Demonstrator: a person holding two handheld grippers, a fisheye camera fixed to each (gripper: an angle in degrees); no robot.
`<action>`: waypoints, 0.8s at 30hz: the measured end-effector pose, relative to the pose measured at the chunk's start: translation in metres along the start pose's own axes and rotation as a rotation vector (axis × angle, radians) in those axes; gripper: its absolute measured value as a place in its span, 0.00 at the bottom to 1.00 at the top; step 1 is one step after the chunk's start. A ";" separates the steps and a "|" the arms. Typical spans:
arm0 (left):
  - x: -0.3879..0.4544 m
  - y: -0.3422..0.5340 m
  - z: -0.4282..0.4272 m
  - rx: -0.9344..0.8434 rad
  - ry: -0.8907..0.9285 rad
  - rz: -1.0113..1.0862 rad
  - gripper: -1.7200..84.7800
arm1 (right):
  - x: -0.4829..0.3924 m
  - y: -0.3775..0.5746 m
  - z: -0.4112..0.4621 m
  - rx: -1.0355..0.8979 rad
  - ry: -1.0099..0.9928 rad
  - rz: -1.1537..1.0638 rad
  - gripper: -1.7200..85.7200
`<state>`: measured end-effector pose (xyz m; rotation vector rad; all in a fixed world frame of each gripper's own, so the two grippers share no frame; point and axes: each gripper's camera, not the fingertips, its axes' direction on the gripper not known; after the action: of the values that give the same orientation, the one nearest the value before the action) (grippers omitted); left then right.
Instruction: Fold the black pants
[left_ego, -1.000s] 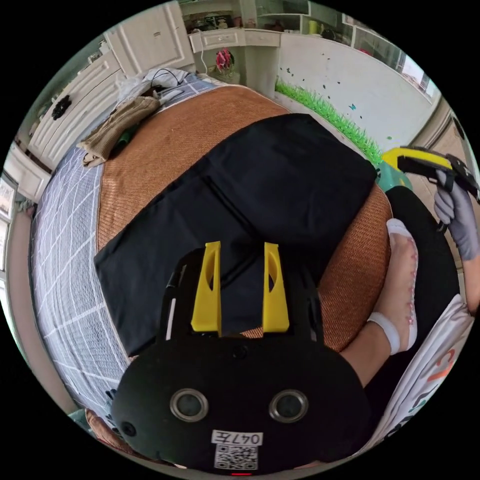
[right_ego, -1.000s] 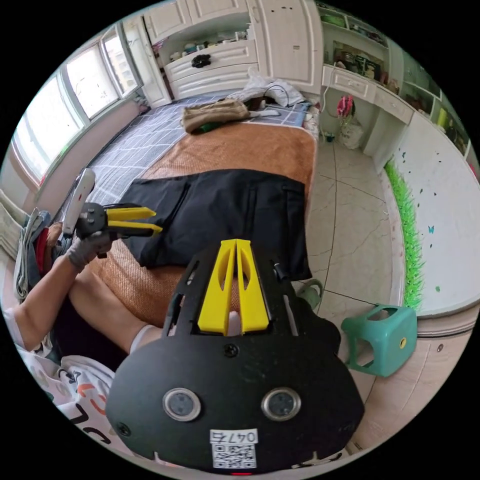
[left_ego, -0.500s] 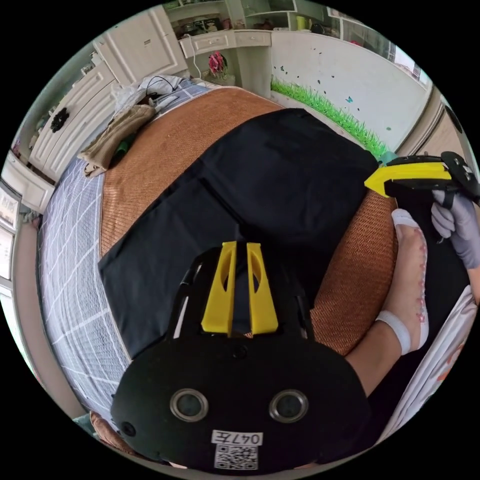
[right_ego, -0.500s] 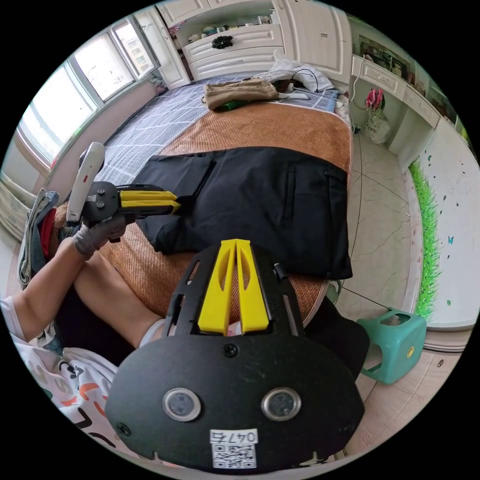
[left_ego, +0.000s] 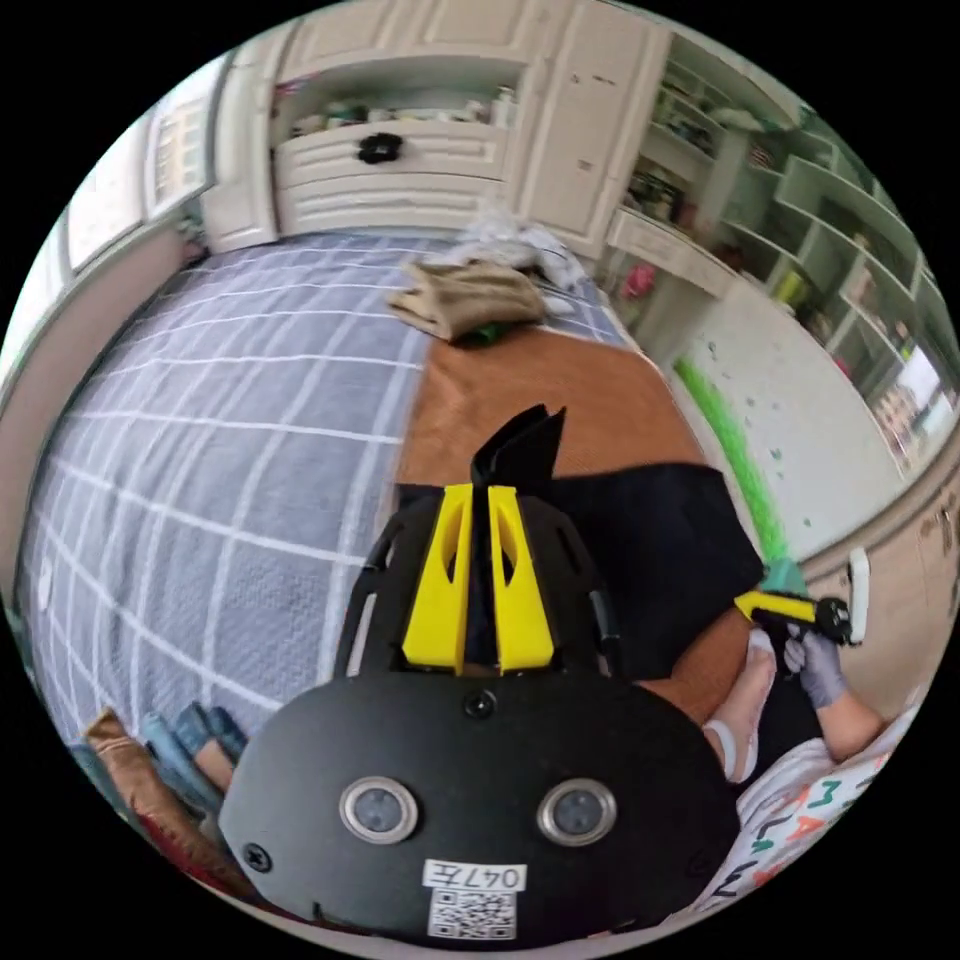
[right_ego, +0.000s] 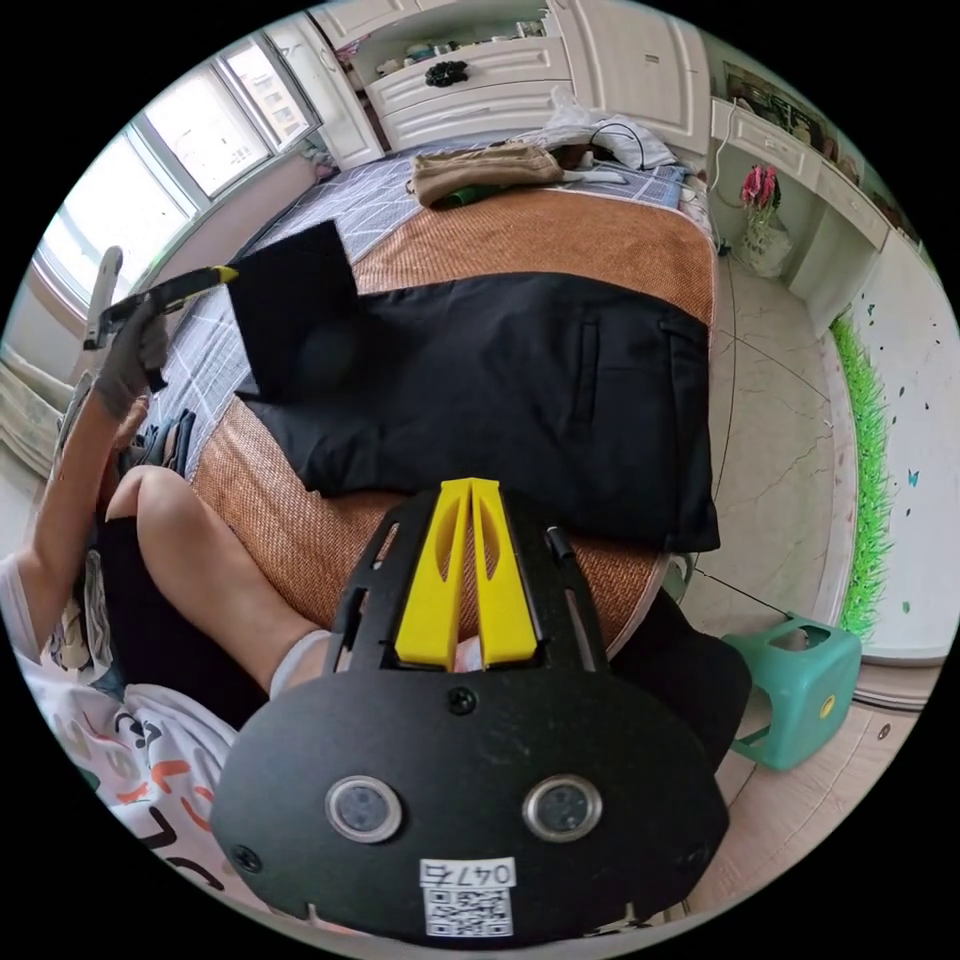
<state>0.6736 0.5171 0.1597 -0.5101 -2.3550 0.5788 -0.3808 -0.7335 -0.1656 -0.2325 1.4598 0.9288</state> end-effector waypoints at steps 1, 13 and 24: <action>-0.024 0.002 -0.013 0.007 -0.061 -0.035 0.05 | 0.002 -0.001 -0.001 0.002 -0.003 0.002 0.01; -0.141 0.200 -0.098 0.172 -0.264 -0.579 0.16 | 0.032 -0.010 -0.035 0.078 0.024 0.058 0.03; 0.012 0.289 0.116 -0.017 -0.183 -0.332 0.13 | 0.147 0.001 -0.095 0.049 0.054 0.367 0.05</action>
<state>0.6468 0.7303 -0.0655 -0.0687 -2.5461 0.4659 -0.4742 -0.7375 -0.3133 0.0511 1.6034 1.1856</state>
